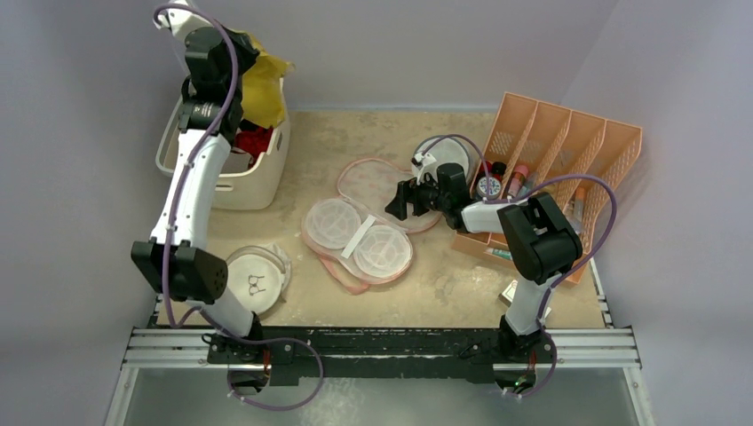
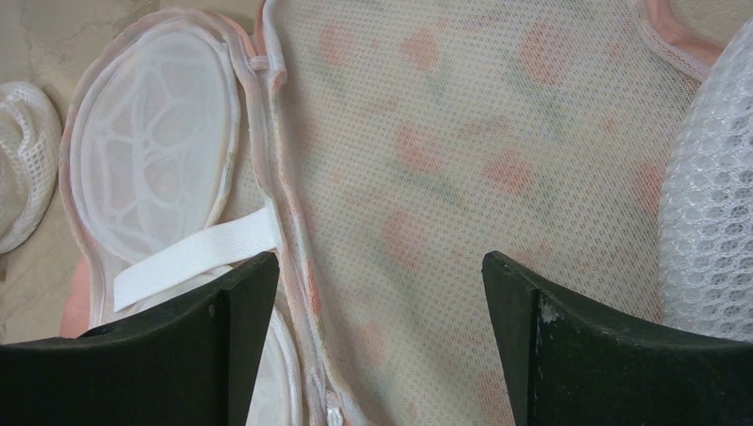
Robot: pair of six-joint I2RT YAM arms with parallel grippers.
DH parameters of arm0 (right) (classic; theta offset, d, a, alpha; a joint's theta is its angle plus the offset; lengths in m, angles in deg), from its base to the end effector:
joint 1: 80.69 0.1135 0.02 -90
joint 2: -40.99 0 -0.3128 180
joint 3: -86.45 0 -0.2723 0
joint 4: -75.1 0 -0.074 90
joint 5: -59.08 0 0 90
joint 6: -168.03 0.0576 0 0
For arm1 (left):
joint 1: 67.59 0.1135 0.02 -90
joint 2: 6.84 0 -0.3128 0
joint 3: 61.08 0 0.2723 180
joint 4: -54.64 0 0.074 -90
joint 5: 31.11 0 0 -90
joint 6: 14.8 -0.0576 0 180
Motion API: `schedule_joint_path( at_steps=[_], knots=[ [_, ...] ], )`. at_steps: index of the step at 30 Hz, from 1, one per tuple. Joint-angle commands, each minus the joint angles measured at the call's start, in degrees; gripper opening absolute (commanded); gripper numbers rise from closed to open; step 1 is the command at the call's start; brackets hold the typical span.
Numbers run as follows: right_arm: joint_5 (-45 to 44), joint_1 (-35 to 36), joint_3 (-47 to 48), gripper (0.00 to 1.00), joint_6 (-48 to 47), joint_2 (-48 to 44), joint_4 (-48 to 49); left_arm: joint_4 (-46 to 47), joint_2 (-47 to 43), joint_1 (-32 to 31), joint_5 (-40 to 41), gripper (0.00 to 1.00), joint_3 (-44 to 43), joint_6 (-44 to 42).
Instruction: Unzip the laundry bag and remove the bra
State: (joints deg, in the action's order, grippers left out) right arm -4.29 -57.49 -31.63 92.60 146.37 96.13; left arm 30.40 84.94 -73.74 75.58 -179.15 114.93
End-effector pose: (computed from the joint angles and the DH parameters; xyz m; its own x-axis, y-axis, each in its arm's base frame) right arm 0.3727 0.1878 0.1799 -0.5238 0.0202 -0.8516 -0.6212 0.6751 0.3981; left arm 0.4024 -0.0267 0.5514 0.1442 -0.6313 -0.7620 -0.1178 0.7536 -0.6467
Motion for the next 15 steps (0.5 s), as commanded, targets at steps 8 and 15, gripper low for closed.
schedule_joint_path(
  at_steps=[8, 15],
  knots=[
    [1.6, 0.1, 0.5, 0.88, -0.4, -1.4, 1.7, 2.2, 16.5, 4.8, 3.7, 0.0, -16.3, 0.0],
    [1.8, 0.1, 0.8, 0.88, -0.3, -1.2, 1.6, 5.3, 20.5, 6.5, 4.3, 0.0, -15.3, -3.1]
  ],
)
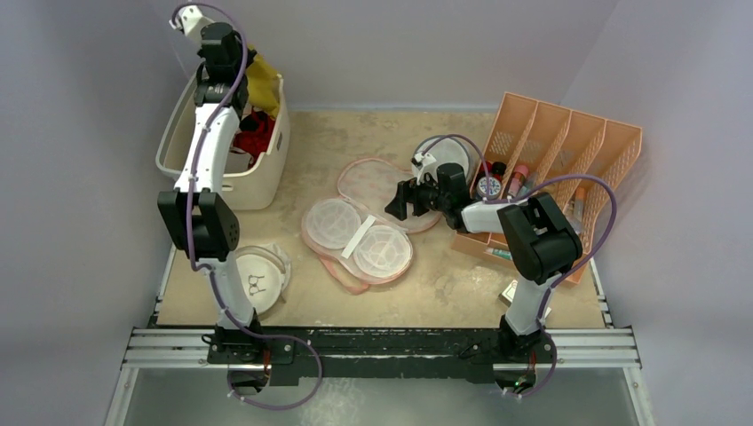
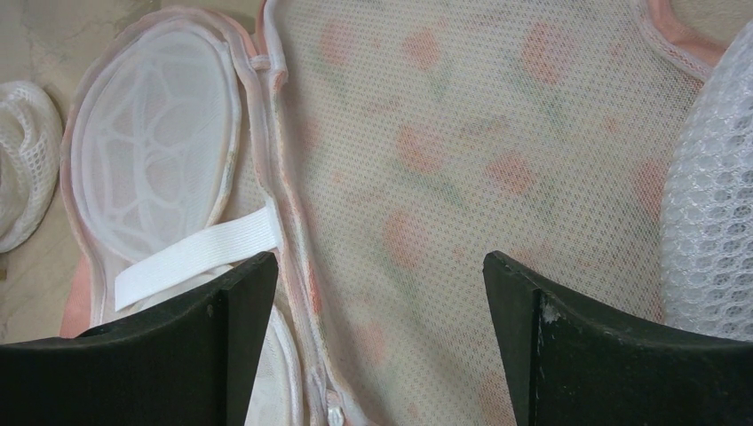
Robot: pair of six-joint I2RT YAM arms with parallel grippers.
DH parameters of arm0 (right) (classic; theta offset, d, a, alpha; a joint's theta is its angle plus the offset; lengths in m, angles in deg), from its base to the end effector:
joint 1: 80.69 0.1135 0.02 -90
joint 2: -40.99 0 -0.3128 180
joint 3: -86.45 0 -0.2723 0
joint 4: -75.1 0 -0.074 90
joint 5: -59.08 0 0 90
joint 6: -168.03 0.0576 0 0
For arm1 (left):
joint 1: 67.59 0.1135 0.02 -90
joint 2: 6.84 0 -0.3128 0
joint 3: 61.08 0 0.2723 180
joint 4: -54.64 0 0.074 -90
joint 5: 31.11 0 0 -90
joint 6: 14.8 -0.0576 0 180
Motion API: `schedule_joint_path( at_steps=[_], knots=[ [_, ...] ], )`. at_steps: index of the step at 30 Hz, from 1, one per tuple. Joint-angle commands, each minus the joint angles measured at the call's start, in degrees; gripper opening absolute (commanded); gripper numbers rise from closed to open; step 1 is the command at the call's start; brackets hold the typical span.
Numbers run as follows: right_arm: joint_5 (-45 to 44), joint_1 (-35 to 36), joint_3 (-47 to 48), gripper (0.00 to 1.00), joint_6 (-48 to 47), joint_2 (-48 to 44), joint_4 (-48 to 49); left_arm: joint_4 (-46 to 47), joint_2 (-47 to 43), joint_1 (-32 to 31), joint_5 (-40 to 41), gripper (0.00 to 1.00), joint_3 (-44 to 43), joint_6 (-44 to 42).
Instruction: Unzip the laundry bag and remove the bra
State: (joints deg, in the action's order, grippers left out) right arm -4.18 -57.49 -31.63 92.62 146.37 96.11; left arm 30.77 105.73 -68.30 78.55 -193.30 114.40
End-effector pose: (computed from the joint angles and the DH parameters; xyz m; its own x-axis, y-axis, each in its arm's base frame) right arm 0.3727 0.1879 0.1799 -0.5246 0.0199 -0.8511 -0.6219 0.6737 0.3991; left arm 0.5246 0.0129 0.4845 0.1476 -0.5971 -0.7885 -0.2975 0.7335 -0.6111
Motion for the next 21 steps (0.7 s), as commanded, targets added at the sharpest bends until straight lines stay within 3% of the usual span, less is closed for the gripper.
schedule_joint_path(
  at_steps=[1, 16, 21],
  knots=[
    [1.6, 0.1, 0.8, 0.88, -0.3, -1.2, 1.6, 5.9, -0.6, 1.5, 1.3, 0.0, 0.4, -2.8],
    [2.2, 0.0, 0.8, 0.88, 0.1, -0.8, 1.7, 17.2, -12.6, 10.2, -6.2, 0.0, 28.8, 2.9],
    [2.2, 0.1, 0.6, 0.88, 0.1, -1.1, 1.9, 17.0, -18.0, 11.2, -7.5, 0.0, 38.5, 4.7]
  ],
)
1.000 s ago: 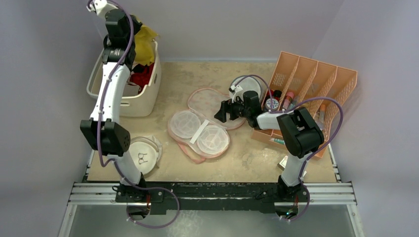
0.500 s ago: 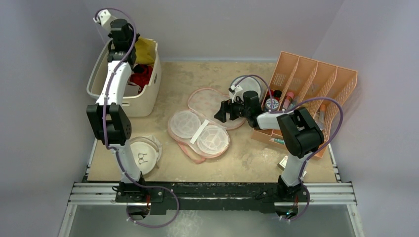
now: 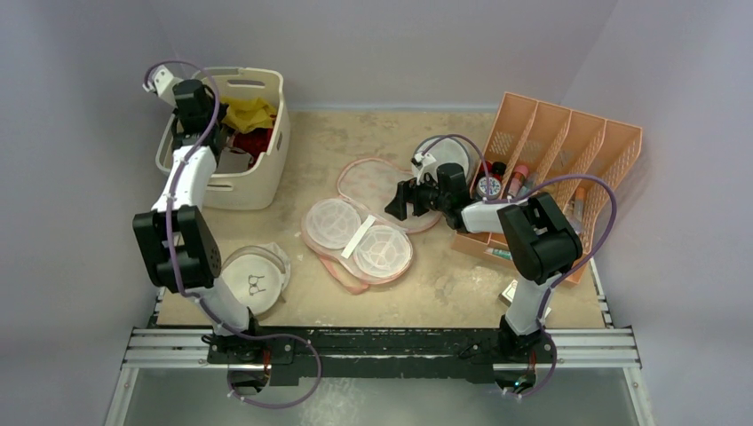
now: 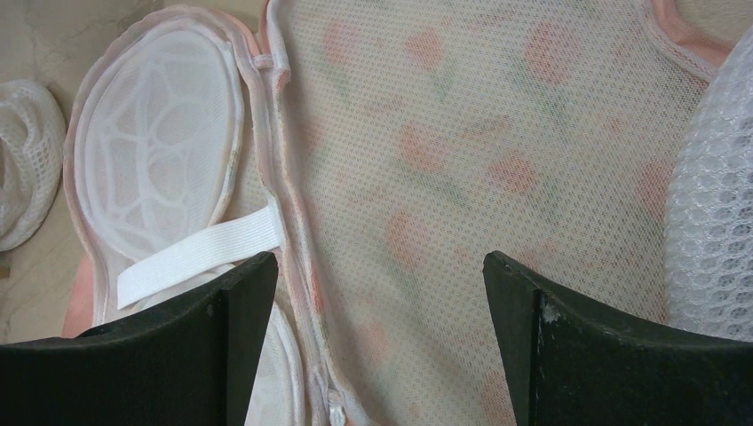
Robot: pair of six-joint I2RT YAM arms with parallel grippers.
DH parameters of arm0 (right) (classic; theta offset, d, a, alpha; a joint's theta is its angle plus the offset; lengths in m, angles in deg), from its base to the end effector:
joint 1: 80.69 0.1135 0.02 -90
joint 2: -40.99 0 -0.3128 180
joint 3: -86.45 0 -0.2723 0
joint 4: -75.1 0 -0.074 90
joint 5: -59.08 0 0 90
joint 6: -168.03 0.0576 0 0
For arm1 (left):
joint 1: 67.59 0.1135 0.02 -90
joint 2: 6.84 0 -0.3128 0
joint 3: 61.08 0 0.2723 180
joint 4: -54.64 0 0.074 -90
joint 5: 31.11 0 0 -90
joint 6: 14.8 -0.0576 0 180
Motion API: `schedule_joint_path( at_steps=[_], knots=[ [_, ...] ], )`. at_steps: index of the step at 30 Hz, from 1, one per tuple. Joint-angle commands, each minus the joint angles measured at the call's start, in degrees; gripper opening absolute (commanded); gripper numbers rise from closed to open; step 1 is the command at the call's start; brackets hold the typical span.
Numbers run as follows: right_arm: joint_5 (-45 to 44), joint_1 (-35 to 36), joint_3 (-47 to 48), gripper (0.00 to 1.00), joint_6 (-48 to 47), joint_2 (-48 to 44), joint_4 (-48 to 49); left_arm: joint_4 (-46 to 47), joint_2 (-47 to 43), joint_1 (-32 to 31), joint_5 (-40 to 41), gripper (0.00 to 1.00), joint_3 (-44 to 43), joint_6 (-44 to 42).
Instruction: Unzip the laundry bag and remove the bra
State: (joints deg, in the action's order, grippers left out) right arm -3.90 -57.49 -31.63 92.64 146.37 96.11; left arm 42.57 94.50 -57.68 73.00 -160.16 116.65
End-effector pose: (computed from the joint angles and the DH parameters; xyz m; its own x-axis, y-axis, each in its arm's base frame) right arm 0.3724 0.1881 0.1799 -0.5255 0.0192 -0.8506 -0.6245 0.6702 0.4010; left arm 0.4698 0.0963 0.3773 0.0818 -0.6374 -0.7662 -0.4609 0.6574 -0.5961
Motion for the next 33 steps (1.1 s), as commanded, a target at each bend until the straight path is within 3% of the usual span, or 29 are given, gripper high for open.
schedule_joint_path(
  at_steps=[1, 6, 14, 16, 19, 24, 29, 33],
  knots=[
    [1.9, 0.0, 0.6, 0.88, 0.1, -1.3, 1.9, 5.0, -8.0, 0.7, -1.4, 0.0, 7.1, 2.6],
    [2.0, 0.1, 0.4, 0.88, 0.1, -1.4, 1.9, 2.4, -13.2, 1.0, 1.4, 0.0, 14.8, 3.4],
    [1.5, 0.1, 0.4, 0.88, -0.3, -1.4, 1.9, -4.7, -17.4, 1.0, 9.0, 0.01, 20.3, 2.1],
    [1.2, 0.1, 0.3, 0.88, -0.3, -1.5, 2.0, -6.6, -18.2, 1.0, 12.1, 0.13, 20.2, 3.2],
    [1.1, 0.1, 0.1, 0.88, -0.5, -1.7, 2.2, -7.7, -20.3, 0.9, 14.6, 0.42, 20.2, 4.5],
    [0.7, 0.1, -1.8, 0.9, -1.2, -4.2, 5.0, -6.1, -27.6, 1.0, 18.7, 0.56, 22.3, 4.1],
    [2.3, 0.2, -7.0, 1.0, -2.3, -9.3, 14.0, 1.7, -33.2, 1.1, 10.5, 0.56, 25.2, -3.3],
    [2.1, 0.3, -10.7, 1.0, -4.3, -12.6, 19.1, 7.0, -31.9, 1.1, -4.9, 0.67, 24.7, -6.8]
  ],
)
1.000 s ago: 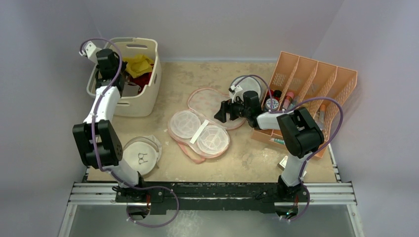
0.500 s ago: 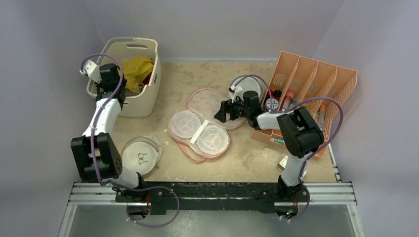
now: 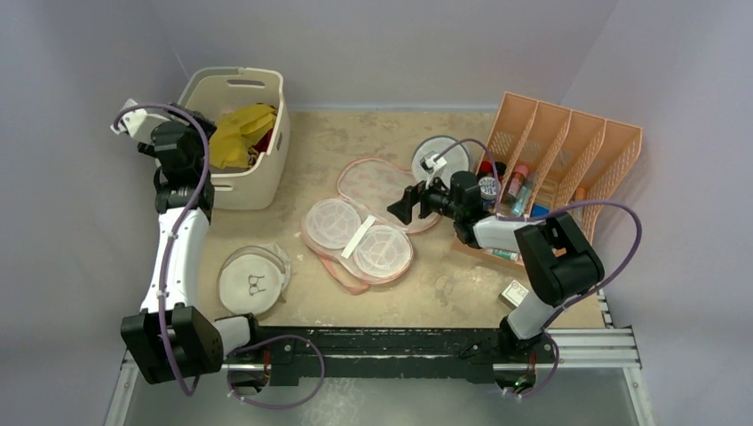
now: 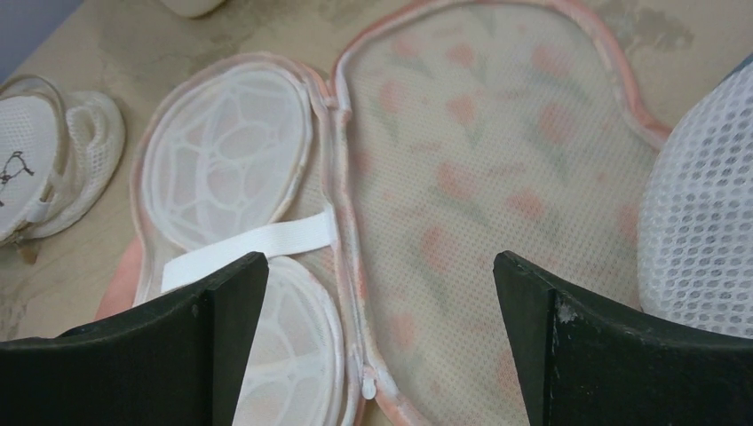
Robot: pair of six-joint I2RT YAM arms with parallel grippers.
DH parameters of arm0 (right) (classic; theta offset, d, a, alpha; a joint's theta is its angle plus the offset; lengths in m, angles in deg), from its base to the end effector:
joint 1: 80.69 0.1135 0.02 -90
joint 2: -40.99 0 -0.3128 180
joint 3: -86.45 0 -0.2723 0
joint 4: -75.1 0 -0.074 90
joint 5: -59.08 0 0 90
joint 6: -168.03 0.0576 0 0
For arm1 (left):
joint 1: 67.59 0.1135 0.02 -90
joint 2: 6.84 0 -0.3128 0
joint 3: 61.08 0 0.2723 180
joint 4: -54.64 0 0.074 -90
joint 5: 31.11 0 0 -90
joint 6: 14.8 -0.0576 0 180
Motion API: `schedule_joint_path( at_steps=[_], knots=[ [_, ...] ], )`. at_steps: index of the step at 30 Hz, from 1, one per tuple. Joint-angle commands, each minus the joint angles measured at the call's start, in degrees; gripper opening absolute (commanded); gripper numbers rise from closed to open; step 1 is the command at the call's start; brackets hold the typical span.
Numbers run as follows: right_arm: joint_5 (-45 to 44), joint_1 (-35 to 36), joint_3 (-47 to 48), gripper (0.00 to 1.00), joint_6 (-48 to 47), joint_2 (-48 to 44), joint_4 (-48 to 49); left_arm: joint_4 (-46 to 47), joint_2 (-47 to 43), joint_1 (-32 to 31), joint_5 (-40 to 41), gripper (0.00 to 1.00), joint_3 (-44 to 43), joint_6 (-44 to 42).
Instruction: Unzip the laundry bag and remove the bra
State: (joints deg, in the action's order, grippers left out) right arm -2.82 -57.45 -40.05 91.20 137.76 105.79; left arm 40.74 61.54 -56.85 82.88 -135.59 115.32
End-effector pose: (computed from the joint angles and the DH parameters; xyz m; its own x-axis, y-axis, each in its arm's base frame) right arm 0.3357 0.1737 0.2103 -0.3704 0.0597 -0.9269 -0.7046 0.6322 0.3223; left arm 0.2913 0.0791 0.4163 0.2632 -0.5493 -0.7931 -0.5184 0.6128 -0.5964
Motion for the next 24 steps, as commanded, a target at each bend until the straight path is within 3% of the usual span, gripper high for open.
schedule_joint_path(
  at_steps=[1, 3, 6, 11, 15, 22, 24],
  knots=[
    [0.6, 0.3, -3.0, 1.0, -3.3, -4.8, 10.3, 10.3, 2.0, 0.2, -18.8, 0.68, 0.0, -5.2],
    [-0.3, 0.4, -4.4, 1.0, -4.1, -6.0, 11.5, 14.3, 4.3, -0.4, -26.8, 0.69, 0.1, -3.7],
    [-2.4, 0.5, -5.5, 1.0, -4.1, -7.5, 10.8, 16.0, 5.9, -3.1, -31.4, 0.7, -0.4, -4.3],
    [-6.4, 0.5, 0.6, 1.0, -3.3, -9.6, -4.0, 10.0, 5.2, -13.9, -28.5, 0.77, -3.3, -12.2],
    [-10.3, 0.4, 4.1, 1.0, -2.6, -12.4, -15.2, 9.2, 3.8, -21.2, -26.6, 0.79, -3.2, -13.8],
    [-18.6, 0.5, 11.4, 1.0, -5.3, -11.1, -34.5, 8.4, 4.0, -23.8, -27.2, 0.79, -4.0, -13.3],
    [-19.3, 0.5, 13.6, 0.93, -6.2, -9.5, -36.4, 8.5, 3.8, -23.8, -27.2, 0.79, -4.0, -13.1]
  ],
)
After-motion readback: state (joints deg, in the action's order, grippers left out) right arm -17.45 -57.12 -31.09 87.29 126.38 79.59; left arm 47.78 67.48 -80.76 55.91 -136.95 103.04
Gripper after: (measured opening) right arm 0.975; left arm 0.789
